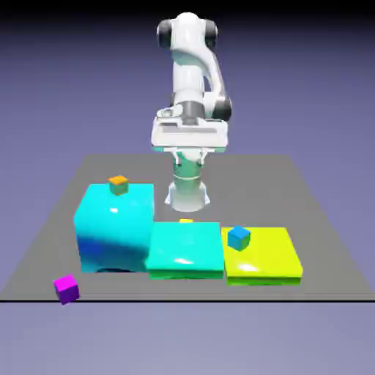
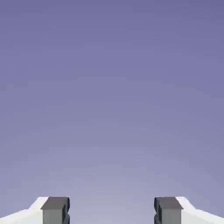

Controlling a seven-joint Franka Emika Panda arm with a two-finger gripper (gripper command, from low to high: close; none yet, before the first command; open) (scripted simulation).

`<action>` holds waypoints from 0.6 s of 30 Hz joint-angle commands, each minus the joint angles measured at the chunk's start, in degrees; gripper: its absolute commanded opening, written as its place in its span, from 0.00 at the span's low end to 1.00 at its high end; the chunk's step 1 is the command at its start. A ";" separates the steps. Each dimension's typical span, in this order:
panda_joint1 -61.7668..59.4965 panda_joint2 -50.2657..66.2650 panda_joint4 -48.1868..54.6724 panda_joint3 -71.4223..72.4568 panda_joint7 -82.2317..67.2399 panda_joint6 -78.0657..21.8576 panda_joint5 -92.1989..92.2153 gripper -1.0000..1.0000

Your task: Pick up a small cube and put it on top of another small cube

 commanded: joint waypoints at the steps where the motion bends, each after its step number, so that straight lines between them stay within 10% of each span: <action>1: 1.77 -0.47 1.39 -2.08 -2.23 -1.22 -0.48 0.50; 18: 31.78 -8.49 24.92 -37.38 -40.12 -22.01 -8.69 0.50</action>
